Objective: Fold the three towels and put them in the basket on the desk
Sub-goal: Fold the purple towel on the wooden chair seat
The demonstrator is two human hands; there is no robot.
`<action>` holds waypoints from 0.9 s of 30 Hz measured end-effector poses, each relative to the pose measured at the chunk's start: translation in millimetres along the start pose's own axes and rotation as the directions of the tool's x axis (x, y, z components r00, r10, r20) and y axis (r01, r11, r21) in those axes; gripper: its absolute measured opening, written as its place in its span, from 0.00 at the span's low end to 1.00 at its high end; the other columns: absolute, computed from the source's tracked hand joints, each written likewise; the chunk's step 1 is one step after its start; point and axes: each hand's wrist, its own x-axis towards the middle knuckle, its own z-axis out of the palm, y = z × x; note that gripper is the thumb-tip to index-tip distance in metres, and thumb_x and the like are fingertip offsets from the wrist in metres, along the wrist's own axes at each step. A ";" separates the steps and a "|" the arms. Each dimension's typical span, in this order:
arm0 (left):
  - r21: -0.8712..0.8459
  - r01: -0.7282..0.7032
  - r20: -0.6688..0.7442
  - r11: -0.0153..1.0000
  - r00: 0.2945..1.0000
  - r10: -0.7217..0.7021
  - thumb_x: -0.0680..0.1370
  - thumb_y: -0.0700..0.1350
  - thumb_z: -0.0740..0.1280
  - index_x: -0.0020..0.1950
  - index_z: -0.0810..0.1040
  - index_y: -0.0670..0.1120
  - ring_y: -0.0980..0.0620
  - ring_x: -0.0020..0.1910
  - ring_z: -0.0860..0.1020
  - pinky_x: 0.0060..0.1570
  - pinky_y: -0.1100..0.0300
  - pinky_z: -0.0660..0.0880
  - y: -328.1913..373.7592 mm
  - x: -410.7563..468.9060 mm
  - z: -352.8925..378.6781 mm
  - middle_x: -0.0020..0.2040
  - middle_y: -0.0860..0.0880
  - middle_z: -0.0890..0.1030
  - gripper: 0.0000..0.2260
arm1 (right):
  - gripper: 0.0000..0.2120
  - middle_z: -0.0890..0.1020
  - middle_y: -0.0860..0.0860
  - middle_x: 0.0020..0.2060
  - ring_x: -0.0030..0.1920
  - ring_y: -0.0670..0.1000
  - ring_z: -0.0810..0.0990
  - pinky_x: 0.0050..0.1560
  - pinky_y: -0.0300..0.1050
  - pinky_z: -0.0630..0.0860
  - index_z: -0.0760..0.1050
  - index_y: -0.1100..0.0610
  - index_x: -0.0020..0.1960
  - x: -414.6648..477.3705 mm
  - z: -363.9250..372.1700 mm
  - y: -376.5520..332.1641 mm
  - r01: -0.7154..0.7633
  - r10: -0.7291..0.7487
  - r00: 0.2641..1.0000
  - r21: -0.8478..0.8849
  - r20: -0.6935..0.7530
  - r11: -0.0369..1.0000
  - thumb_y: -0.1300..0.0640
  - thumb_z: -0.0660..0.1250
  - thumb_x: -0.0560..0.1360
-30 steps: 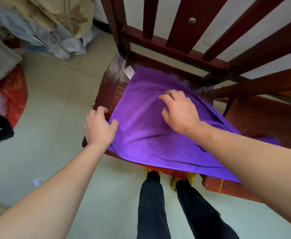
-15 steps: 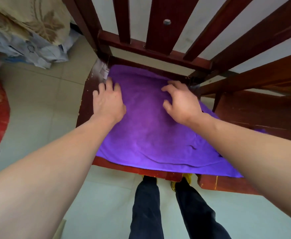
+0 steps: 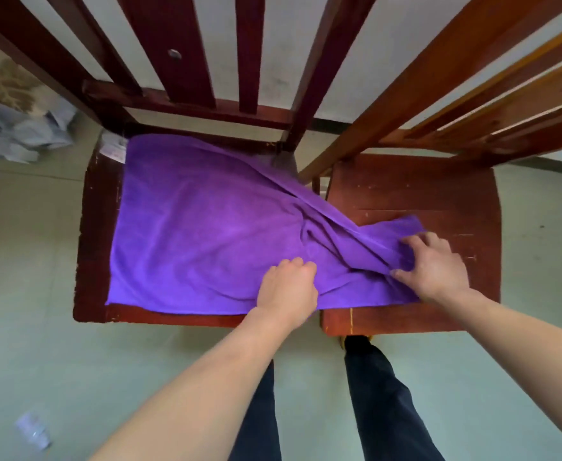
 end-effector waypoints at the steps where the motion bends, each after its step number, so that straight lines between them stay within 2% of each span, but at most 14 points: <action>1: 0.015 -0.032 0.035 0.999 0.999 0.032 0.77 0.43 0.60 0.60 0.74 0.45 0.41 0.59 0.73 0.52 0.49 0.70 16.0 -0.2 9.5 0.57 0.43 0.76 0.12 | 0.22 0.73 0.54 0.61 0.61 0.60 0.72 0.53 0.53 0.73 0.74 0.50 0.62 2.6 5.4 8.1 0.008 -0.008 1.000 -0.047 -0.003 0.999 0.47 0.72 0.70; 2: 0.027 -0.048 0.076 0.999 0.996 0.046 0.77 0.43 0.60 0.60 0.74 0.44 0.41 0.59 0.73 0.53 0.49 0.70 38.1 1.3 24.1 0.58 0.43 0.76 0.13 | 0.17 0.75 0.55 0.59 0.59 0.60 0.73 0.53 0.54 0.74 0.76 0.51 0.59 5.4 12.2 22.5 0.019 -0.020 0.999 -0.048 -0.028 0.999 0.48 0.69 0.72; 4: 0.026 -0.074 0.138 0.997 0.988 0.070 0.77 0.44 0.61 0.62 0.73 0.44 0.41 0.61 0.71 0.55 0.49 0.70 49.9 6.4 39.9 0.60 0.43 0.74 0.14 | 0.08 0.80 0.57 0.53 0.54 0.62 0.77 0.51 0.55 0.76 0.80 0.52 0.51 10.1 10.3 23.1 0.025 -0.011 0.992 0.110 -0.122 0.994 0.51 0.65 0.75; 6: 0.046 -0.051 0.167 0.998 0.985 0.043 0.76 0.44 0.62 0.63 0.71 0.45 0.41 0.62 0.70 0.57 0.48 0.69 74.4 13.0 65.3 0.61 0.42 0.72 0.15 | 0.06 0.83 0.57 0.47 0.50 0.63 0.80 0.48 0.54 0.77 0.78 0.52 0.48 15.4 3.4 40.8 0.084 -0.043 0.985 0.244 -0.168 0.966 0.51 0.64 0.76; 8: 0.066 -0.008 0.183 0.998 0.983 -0.005 0.75 0.45 0.63 0.65 0.69 0.45 0.41 0.63 0.68 0.57 0.48 0.68 88.2 18.6 82.4 0.62 0.42 0.69 0.18 | 0.06 0.84 0.56 0.43 0.48 0.62 0.81 0.46 0.53 0.77 0.77 0.51 0.48 25.1 -6.8 55.9 0.165 -0.124 0.979 0.267 -0.164 0.950 0.50 0.64 0.76; 11: 0.082 0.118 0.132 0.990 0.983 -0.129 0.75 0.45 0.63 0.70 0.65 0.47 0.41 0.64 0.66 0.57 0.48 0.68 100.6 27.9 97.5 0.64 0.43 0.67 0.23 | 0.10 0.84 0.52 0.45 0.50 0.60 0.82 0.47 0.51 0.77 0.77 0.49 0.49 38.2 -17.6 68.3 0.264 -0.246 0.963 0.232 -0.107 0.936 0.45 0.66 0.74; 13: 0.045 0.195 0.088 0.980 0.976 -0.198 0.75 0.45 0.62 0.70 0.64 0.48 0.41 0.64 0.66 0.57 0.48 0.69 107.2 32.3 99.7 0.64 0.43 0.67 0.24 | 0.19 0.81 0.51 0.53 0.55 0.58 0.80 0.51 0.50 0.76 0.75 0.48 0.57 42.1 -14.4 71.9 0.279 -0.284 0.959 0.145 0.009 0.949 0.40 0.70 0.70; 14: 0.031 0.228 0.077 0.973 0.970 -0.230 0.75 0.45 0.62 0.70 0.64 0.48 0.41 0.64 0.66 0.57 0.49 0.69 110.6 33.2 100.8 0.64 0.42 0.67 0.23 | 0.24 0.80 0.52 0.56 0.56 0.59 0.79 0.53 0.50 0.75 0.73 0.48 0.60 42.9 -7.6 74.0 0.281 -0.288 0.956 0.121 0.044 0.952 0.40 0.71 0.69; 16: 0.022 0.267 0.072 0.964 0.961 -0.267 0.74 0.45 0.63 0.70 0.64 0.49 0.41 0.64 0.66 0.58 0.49 0.69 115.8 32.4 104.1 0.64 0.43 0.67 0.24 | 0.17 0.81 0.54 0.54 0.55 0.59 0.80 0.52 0.49 0.74 0.75 0.49 0.57 45.0 7.6 77.2 0.261 -0.275 0.959 0.168 0.070 0.951 0.49 0.72 0.70; 18: 0.041 0.290 0.071 0.956 0.954 -0.292 0.74 0.45 0.63 0.70 0.64 0.50 0.42 0.65 0.65 0.59 0.49 0.69 118.4 28.6 106.4 0.65 0.43 0.66 0.24 | 0.03 0.84 0.55 0.46 0.49 0.57 0.81 0.50 0.46 0.75 0.79 0.51 0.44 51.0 12.8 78.2 0.201 -0.249 0.962 0.320 0.116 0.926 0.56 0.70 0.71; 21: 0.049 0.316 0.063 0.947 0.946 -0.319 0.73 0.44 0.63 0.69 0.66 0.50 0.42 0.63 0.66 0.58 0.50 0.68 122.3 22.5 109.7 0.63 0.43 0.67 0.23 | 0.07 0.81 0.54 0.35 0.36 0.54 0.77 0.40 0.44 0.73 0.77 0.54 0.33 69.1 -10.7 82.8 0.029 -0.145 0.979 0.601 0.146 0.799 0.54 0.71 0.67; 24: 0.038 0.348 0.035 0.937 0.937 -0.349 0.73 0.43 0.63 0.66 0.68 0.50 0.43 0.61 0.67 0.56 0.50 0.68 127.2 20.3 111.5 0.61 0.44 0.67 0.21 | 0.04 0.80 0.54 0.36 0.36 0.54 0.77 0.43 0.50 0.75 0.77 0.54 0.35 105.0 -49.9 89.4 -0.027 0.013 1.000 0.801 0.023 0.599 0.54 0.69 0.67; 26: 0.038 0.361 0.037 0.932 0.931 -0.362 0.73 0.43 0.63 0.66 0.68 0.49 0.43 0.60 0.67 0.56 0.50 0.68 129.3 21.3 111.9 0.60 0.44 0.67 0.21 | 0.02 0.83 0.55 0.42 0.45 0.58 0.81 0.50 0.52 0.77 0.78 0.51 0.40 124.1 -72.3 91.0 0.008 0.092 0.993 0.819 -0.074 0.574 0.55 0.67 0.69; 27: 0.042 0.372 0.041 0.927 0.927 -0.374 0.73 0.44 0.63 0.66 0.68 0.49 0.42 0.60 0.67 0.55 0.50 0.68 130.5 22.2 111.5 0.60 0.44 0.67 0.21 | 0.05 0.83 0.55 0.48 0.51 0.58 0.81 0.55 0.51 0.77 0.79 0.50 0.45 125.7 -78.2 90.8 0.039 0.083 0.990 0.792 -0.113 0.609 0.54 0.67 0.70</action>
